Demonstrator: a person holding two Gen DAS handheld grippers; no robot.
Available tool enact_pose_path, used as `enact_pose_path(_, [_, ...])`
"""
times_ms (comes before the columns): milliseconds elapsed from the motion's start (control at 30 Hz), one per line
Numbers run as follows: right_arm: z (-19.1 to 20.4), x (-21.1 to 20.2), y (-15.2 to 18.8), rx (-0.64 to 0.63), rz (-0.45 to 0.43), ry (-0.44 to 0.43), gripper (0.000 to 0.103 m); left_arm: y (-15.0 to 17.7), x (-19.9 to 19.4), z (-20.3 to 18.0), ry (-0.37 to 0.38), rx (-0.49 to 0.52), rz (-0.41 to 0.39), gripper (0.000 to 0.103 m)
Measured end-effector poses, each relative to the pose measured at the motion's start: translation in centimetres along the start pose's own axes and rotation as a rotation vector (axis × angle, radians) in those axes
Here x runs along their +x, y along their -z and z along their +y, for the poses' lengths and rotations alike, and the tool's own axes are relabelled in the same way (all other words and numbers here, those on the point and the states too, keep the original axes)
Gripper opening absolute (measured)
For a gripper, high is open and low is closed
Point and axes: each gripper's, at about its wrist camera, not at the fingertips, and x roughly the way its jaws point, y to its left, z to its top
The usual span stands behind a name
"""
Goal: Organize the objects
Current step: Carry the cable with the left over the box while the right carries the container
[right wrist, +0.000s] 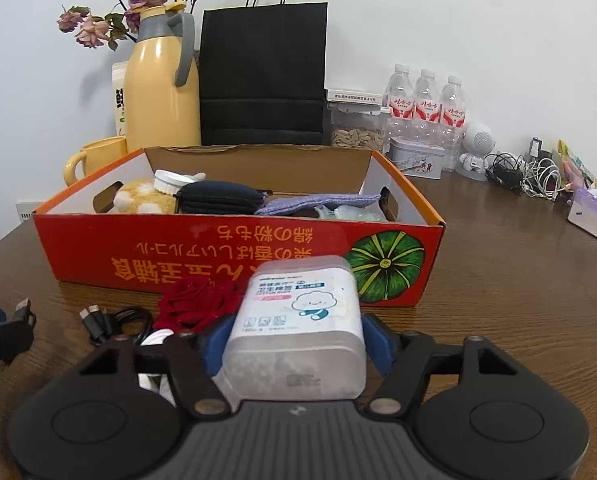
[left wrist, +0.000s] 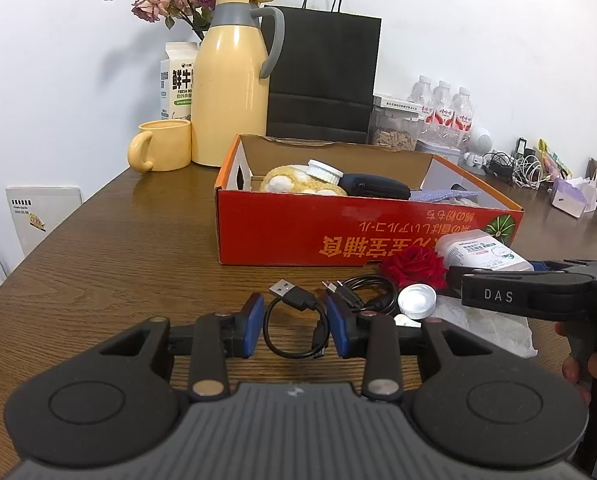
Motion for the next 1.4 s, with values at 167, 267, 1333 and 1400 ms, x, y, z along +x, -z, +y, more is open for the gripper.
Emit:
enact_pose_path(167, [-0.3, -0.2, 0.1, 0.006, -0.004, -0.019, 0.065, 0.0, 0.0, -0.1, 0.0, 0.003, 0.002, 0.035])
enact_pose_path(267, [-0.4, -0.3, 0.1, 0.011, -0.006, -0.027, 0.065, 0.0, -0.2, -0.2, -0.001, 0.004, -0.002, 0.034])
enact_pose_path(1333, [-1.5, -4.4, -1.8, -0.019, -0.174, -0.09, 0.065, -4.8, -0.1, -2.4, 0.023, 0.04, -0.112, 0.034])
enact_pose_path(1400, [-1.4, -4.3, -2.3, -0.026, -0.189, -0.1, 0.065, -5.7, 0.3, -2.6, 0.025, 0.035, -0.125, 0.034])
